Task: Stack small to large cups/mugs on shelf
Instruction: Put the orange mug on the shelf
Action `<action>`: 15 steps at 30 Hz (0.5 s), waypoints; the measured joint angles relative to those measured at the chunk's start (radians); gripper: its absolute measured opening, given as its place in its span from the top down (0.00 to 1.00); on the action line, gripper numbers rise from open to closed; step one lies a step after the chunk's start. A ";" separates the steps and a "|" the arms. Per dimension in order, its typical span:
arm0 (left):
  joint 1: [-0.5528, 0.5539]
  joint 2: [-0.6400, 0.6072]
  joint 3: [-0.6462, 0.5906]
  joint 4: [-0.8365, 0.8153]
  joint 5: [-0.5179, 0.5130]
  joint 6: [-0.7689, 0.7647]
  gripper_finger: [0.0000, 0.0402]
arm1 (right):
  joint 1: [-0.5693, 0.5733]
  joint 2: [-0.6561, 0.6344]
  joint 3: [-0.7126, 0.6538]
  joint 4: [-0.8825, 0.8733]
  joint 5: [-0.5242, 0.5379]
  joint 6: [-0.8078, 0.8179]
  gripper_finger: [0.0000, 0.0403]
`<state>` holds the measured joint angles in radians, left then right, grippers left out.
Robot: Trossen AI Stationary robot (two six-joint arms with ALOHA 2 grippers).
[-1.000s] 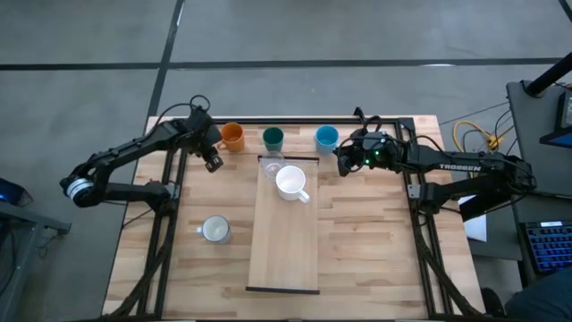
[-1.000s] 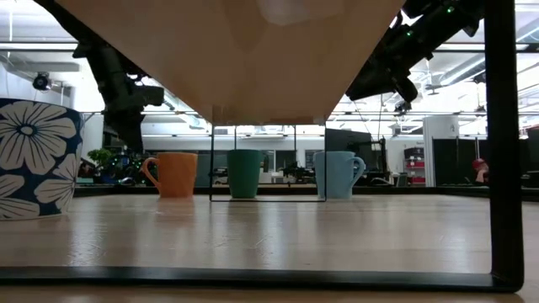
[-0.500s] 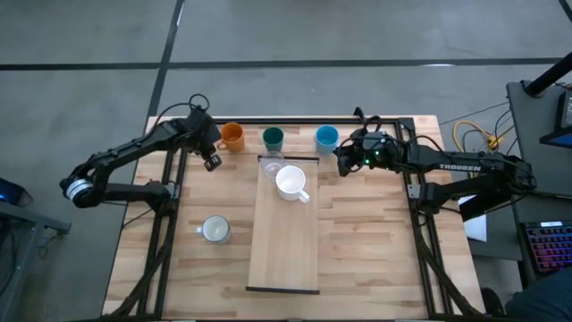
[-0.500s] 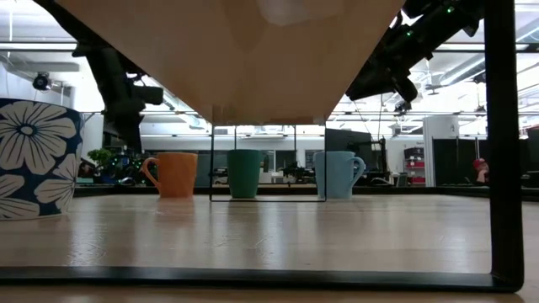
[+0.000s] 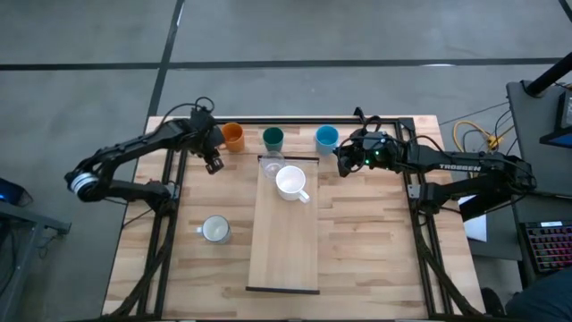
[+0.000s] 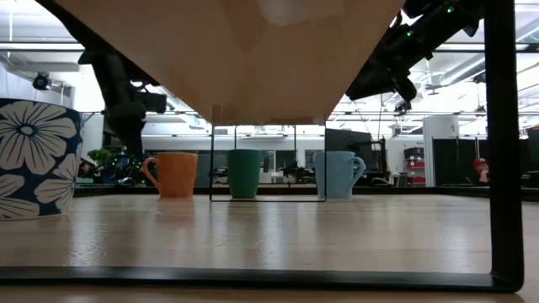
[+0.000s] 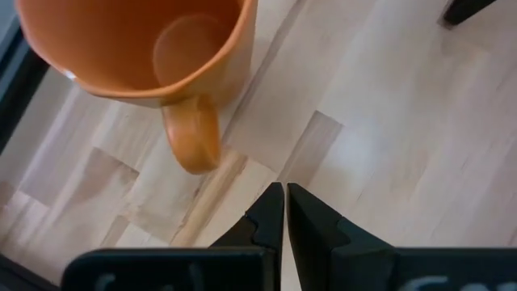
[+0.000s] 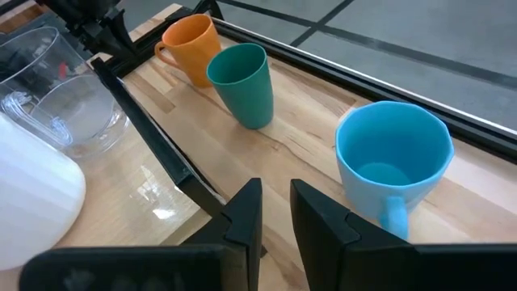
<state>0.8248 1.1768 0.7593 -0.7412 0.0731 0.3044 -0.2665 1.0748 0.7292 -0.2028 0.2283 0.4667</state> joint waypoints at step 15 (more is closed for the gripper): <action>0.000 0.017 0.000 0.038 -0.007 0.020 0.99 | 0.000 0.000 0.000 -0.001 -0.001 -0.007 0.85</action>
<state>0.8253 1.1937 0.7593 -0.7036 0.0664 0.3248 -0.2663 1.0748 0.7292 -0.2039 0.2276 0.4595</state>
